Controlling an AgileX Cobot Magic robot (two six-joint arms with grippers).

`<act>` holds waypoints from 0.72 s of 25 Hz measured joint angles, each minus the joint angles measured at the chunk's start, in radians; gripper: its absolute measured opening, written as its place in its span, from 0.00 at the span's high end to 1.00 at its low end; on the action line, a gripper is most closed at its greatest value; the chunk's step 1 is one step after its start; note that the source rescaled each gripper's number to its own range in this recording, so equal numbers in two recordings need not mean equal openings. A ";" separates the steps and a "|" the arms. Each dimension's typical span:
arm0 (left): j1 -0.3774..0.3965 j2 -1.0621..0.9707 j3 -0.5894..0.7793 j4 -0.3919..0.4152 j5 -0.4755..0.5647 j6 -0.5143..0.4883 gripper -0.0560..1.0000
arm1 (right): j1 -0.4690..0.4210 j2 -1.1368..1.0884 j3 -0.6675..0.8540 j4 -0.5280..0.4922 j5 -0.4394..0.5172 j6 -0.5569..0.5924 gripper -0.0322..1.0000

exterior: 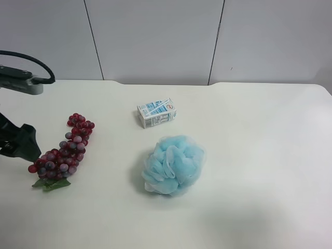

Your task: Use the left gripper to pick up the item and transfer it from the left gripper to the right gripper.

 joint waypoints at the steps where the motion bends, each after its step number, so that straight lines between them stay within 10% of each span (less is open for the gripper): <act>1: -0.002 0.035 -0.016 0.000 -0.004 0.000 0.00 | 0.000 0.000 0.000 0.000 0.000 0.000 0.00; 18: -0.002 0.307 -0.068 -0.063 -0.128 -0.001 0.00 | 0.000 0.000 0.000 0.000 0.000 0.000 0.00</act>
